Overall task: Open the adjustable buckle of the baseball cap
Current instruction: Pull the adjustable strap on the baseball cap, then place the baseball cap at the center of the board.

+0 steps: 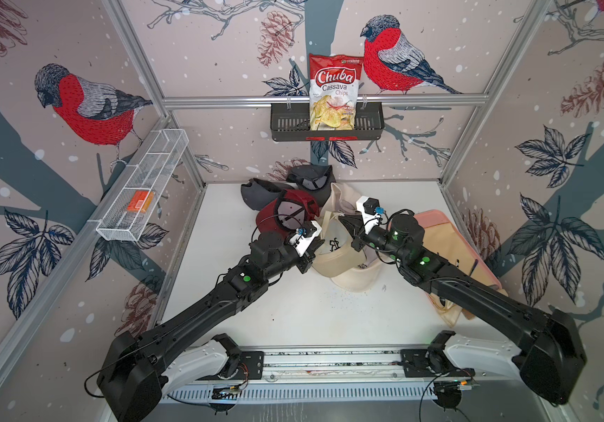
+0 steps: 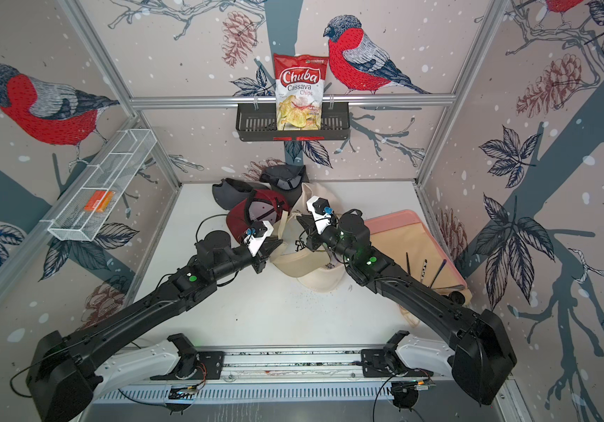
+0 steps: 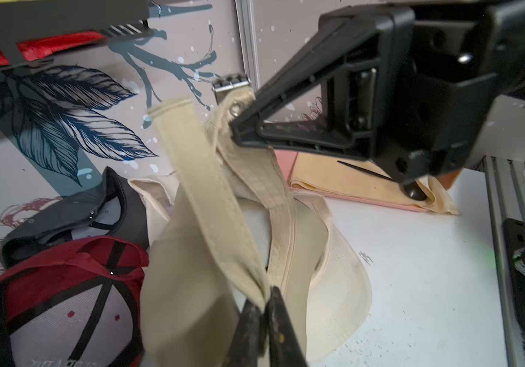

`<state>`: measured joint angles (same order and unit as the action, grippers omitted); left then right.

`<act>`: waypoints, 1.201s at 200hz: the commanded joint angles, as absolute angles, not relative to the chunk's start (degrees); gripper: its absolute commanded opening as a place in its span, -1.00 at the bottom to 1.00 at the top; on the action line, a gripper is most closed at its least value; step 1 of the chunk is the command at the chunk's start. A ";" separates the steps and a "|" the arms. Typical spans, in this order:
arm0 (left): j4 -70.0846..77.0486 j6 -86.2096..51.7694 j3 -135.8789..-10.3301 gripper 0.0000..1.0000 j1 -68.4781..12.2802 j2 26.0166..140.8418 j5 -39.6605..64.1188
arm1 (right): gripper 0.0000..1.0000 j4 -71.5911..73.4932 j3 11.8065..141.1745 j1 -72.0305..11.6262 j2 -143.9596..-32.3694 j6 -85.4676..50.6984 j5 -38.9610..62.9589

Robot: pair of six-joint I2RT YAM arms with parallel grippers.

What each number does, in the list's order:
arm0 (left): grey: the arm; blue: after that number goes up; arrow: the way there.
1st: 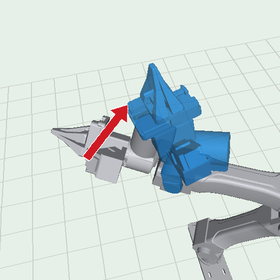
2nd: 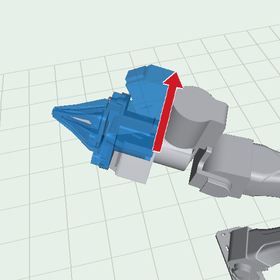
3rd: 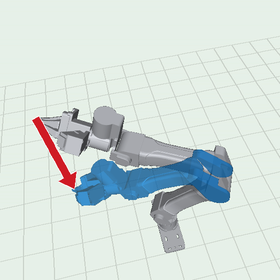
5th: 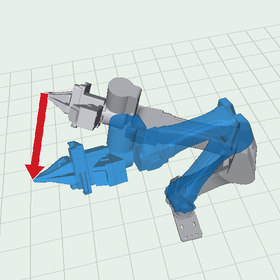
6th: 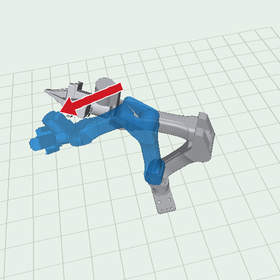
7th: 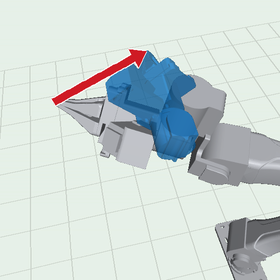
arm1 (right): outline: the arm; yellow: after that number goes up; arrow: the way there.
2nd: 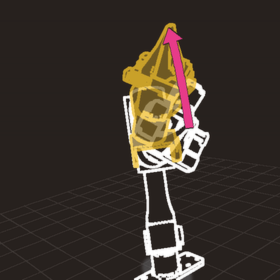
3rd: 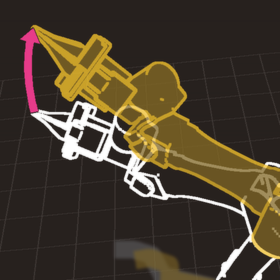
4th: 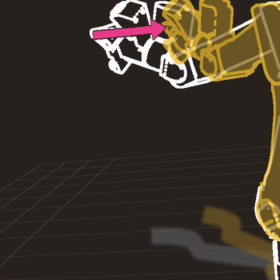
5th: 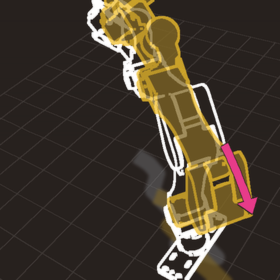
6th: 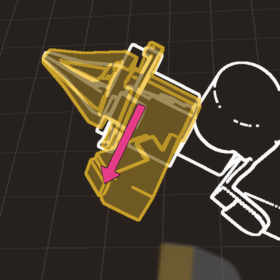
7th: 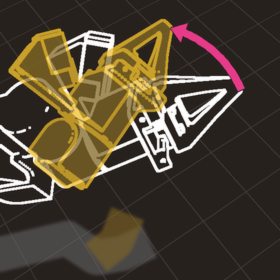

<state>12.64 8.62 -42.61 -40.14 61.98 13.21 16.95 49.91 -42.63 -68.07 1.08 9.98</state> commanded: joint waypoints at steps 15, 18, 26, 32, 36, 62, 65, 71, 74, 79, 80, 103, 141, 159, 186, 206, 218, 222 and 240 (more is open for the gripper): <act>21.54 2.86 -46.31 -0.05 -38.42 65.30 6.27 | -1.00 13.25 53.39 -44.15 -68.77 -6.27 0.65; 21.38 1.91 -46.67 0.02 -38.06 65.72 5.77 | -1.00 13.19 53.56 -44.30 -68.78 -6.85 -0.16; 20.09 -0.70 -48.06 0.13 -36.80 66.95 5.18 | -1.00 13.18 53.86 -45.22 -68.73 -8.31 -2.69; 18.82 -2.55 -49.05 0.18 -36.04 67.74 4.42 | -1.00 13.18 54.24 -45.98 -68.79 -9.37 -4.95; 18.07 -3.40 -49.55 0.20 -35.73 68.07 4.08 | -1.00 13.04 54.58 -46.63 -68.97 -9.98 -6.40; 20.48 -6.04 -47.05 0.29 -35.51 65.82 1.15 | -1.00 9.28 58.55 -48.42 -70.81 -15.62 -14.01; 21.13 -6.28 -46.50 0.31 -35.51 65.27 0.68 | -1.00 8.85 58.93 -48.42 -71.05 -16.28 -14.57; 22.02 -6.90 -45.46 0.33 -35.51 64.07 -0.21 | -1.00 8.12 59.74 -48.51 -71.48 -17.48 -15.90; 22.34 -7.15 -44.97 0.33 -35.51 63.54 -0.56 | -1.00 7.73 60.15 -48.51 -71.53 -18.20 -16.71; 22.69 -7.65 -44.48 0.34 -35.51 62.61 -1.07 | -1.00 7.11 60.77 -48.38 -71.54 -19.23 -17.66; 22.77 -7.82 -44.48 0.34 -35.51 62.42 -1.20 | -1.00 7.03 60.93 -48.41 -71.54 -19.46 -17.79; 22.55 -8.70 -42.19 0.34 -35.80 58.48 -1.09 | -1.00 5.20 64.04 -48.43 -74.48 -23.48 -21.31; 25.50 -7.84 -37.31 0.25 -42.24 52.88 -6.21 | -1.00 2.66 68.88 -48.51 -77.29 -31.65 -25.29; 30.48 -9.79 -34.78 0.21 -45.63 53.53 -6.30 | -1.00 2.37 70.17 -48.71 -78.08 -35.14 -26.99; 39.39 -10.54 -32.18 0.19 -51.04 58.68 -10.52 | -1.00 2.22 71.79 -49.64 -78.93 -38.23 -29.73; 44.97 -10.05 -33.06 0.19 -53.48 64.56 -12.47 | -1.00 1.56 73.13 -50.78 -79.60 -39.87 -32.28; 48.13 -9.97 -34.02 0.21 -54.19 68.32 -12.94 | -1.00 1.24 73.84 -51.68 -79.95 -40.39 -33.93; 49.36 -9.68 -34.29 0.22 -54.46 69.57 -13.08 | -1.00 1.31 73.98 -51.93 -80.04 -40.43 -34.24; 54.95 -9.14 -34.99 0.25 -55.28 74.57 -13.74 | -1.00 0.30 74.63 -52.83 -80.20 -42.25 -36.28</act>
